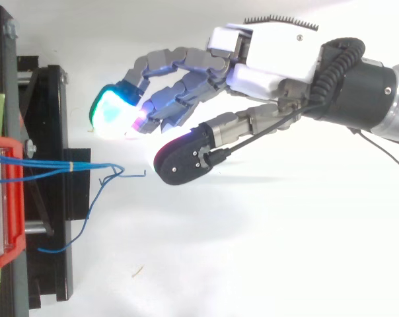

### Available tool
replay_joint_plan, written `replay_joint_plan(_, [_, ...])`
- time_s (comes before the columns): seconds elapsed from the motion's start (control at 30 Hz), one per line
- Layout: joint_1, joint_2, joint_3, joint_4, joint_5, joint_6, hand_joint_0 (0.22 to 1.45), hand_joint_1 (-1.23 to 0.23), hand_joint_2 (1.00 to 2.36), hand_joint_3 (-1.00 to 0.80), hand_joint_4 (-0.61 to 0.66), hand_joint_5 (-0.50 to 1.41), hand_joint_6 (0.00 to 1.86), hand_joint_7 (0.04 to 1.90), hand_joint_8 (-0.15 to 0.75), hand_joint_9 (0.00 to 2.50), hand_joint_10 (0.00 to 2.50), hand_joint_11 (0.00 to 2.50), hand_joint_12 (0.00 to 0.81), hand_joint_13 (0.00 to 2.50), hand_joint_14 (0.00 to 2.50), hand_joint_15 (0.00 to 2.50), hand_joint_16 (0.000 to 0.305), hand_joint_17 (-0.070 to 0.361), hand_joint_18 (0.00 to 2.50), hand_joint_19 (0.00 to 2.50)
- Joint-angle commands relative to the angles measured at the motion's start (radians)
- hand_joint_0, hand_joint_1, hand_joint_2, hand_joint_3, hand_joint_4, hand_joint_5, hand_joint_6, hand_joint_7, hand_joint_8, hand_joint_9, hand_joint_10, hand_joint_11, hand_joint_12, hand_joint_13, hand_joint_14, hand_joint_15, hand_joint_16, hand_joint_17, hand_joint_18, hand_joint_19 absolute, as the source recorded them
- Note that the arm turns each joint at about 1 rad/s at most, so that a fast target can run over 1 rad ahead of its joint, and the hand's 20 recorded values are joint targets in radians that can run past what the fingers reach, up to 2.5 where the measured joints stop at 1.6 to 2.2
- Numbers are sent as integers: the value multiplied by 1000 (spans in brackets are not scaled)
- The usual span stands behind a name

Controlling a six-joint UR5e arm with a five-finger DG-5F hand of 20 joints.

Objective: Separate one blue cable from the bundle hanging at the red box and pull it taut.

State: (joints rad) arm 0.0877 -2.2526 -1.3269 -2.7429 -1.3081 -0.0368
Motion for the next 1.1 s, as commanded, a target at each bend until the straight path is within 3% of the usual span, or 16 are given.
replay_joint_plan(0.0, [-3,-19,5,20,-36,3,518,-660,1002,-465,225,-182,502,873,298,693,11,445,327,692,12,335,42,94,694,401])
replay_joint_plan(0.1, [-13,-47,25,26,-53,25,518,-659,1002,-465,228,-182,502,868,300,693,12,442,327,694,12,335,42,94,694,401])
replay_joint_plan(0.4, [-14,-56,66,28,-68,31,517,-658,1002,-463,234,-179,503,872,303,650,11,438,328,688,12,334,42,95,697,403])
replay_joint_plan(0.5, [-29,-117,137,61,-115,46,517,-658,1002,-461,233,-179,502,878,304,643,11,440,326,682,12,337,42,95,696,403])
replay_joint_plan(0.73, [-22,-120,144,65,-117,48,517,-659,1002,-459,231,-179,502,879,303,637,13,440,327,679,12,335,42,95,696,403])
replay_joint_plan(0.77, [-20,-122,144,63,-140,49,518,-659,1002,-458,233,-179,503,878,303,637,11,434,326,678,11,332,42,95,695,403])
replay_joint_plan(0.8, [-20,-122,144,63,-140,49,519,-659,1002,-458,232,-179,502,879,303,636,11,442,326,678,12,335,42,95,695,406])
replay_joint_plan(0.87, [-22,-122,144,63,-188,69,521,-663,1003,-453,232,-179,503,882,302,635,13,440,325,677,11,330,42,95,694,404])
replay_joint_plan(1.07, [-22,-122,144,63,-211,81,527,-668,1004,-449,225,-181,503,880,300,633,11,430,323,675,12,333,42,94,692,406])
